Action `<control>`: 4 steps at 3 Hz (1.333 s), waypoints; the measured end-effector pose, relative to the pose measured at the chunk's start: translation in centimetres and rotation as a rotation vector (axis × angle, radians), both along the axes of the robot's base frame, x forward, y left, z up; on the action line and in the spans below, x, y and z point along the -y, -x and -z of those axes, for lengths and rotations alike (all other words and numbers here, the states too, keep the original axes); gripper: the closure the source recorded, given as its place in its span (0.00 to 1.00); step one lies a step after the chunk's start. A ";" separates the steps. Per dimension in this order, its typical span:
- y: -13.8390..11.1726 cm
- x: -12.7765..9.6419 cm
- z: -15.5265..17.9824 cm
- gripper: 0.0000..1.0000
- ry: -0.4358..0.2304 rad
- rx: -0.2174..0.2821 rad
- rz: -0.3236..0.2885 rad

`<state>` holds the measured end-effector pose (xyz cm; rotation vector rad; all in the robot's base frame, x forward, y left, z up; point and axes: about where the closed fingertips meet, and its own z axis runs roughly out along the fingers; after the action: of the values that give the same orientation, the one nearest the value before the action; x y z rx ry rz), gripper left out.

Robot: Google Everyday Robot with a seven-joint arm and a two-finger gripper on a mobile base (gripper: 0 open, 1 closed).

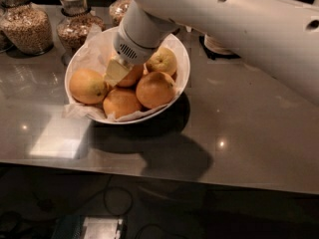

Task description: Pick orange from white bowl

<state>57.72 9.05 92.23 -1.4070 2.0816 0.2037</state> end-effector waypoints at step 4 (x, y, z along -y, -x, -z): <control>4.5 0.8 -8.8 1.00 -0.191 0.258 -0.073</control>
Offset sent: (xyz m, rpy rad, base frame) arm -0.0073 0.0039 0.0215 0.0277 -0.0747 0.0173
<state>53.22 8.30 100.99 -1.3200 1.7548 0.2315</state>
